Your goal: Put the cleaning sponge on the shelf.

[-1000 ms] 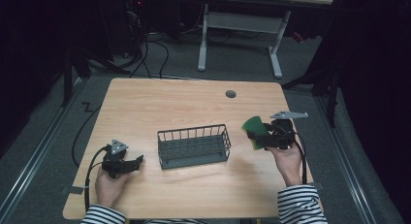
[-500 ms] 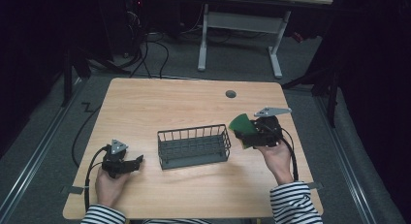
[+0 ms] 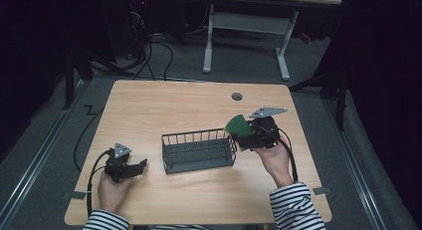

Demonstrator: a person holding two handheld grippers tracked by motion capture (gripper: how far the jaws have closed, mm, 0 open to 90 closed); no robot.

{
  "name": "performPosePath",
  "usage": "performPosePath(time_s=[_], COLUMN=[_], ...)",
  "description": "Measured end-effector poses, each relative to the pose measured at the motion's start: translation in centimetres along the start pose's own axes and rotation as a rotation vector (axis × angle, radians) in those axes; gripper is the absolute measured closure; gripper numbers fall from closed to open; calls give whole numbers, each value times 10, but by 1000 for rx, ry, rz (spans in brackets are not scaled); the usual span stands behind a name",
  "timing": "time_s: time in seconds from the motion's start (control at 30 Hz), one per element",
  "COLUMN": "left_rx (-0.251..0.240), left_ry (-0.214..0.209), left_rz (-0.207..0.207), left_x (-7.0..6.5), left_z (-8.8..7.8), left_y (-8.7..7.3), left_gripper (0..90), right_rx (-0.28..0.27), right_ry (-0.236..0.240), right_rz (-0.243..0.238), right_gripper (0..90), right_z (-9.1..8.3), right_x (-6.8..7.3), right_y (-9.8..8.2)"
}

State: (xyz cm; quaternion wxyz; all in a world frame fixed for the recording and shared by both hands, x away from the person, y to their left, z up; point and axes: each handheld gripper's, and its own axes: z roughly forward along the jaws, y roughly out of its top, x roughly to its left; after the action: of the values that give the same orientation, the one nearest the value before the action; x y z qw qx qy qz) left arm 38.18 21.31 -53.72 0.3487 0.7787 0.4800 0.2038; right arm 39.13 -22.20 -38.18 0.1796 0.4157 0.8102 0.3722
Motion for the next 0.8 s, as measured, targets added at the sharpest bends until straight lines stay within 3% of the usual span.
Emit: performPosePath(time_s=[0.1,0.17,0.47,0.8], left_rx=[0,0,-1,0], left_ry=[-2,-2,0,0], left_rz=[0,0,0,1], left_x=[0,0,0,0], left_z=[0,0,0,0], left_y=[0,0,0,0], left_gripper=[248,248,248,248], right_rx=[-24,-15,13,63], right_ry=[37,38,42,16], right_rz=[18,12,-58,-125], right_gripper=[260,260,259,257], right_z=[5,10,29,59], right_x=[4,7,27,47], right_y=[4,7,22,30])
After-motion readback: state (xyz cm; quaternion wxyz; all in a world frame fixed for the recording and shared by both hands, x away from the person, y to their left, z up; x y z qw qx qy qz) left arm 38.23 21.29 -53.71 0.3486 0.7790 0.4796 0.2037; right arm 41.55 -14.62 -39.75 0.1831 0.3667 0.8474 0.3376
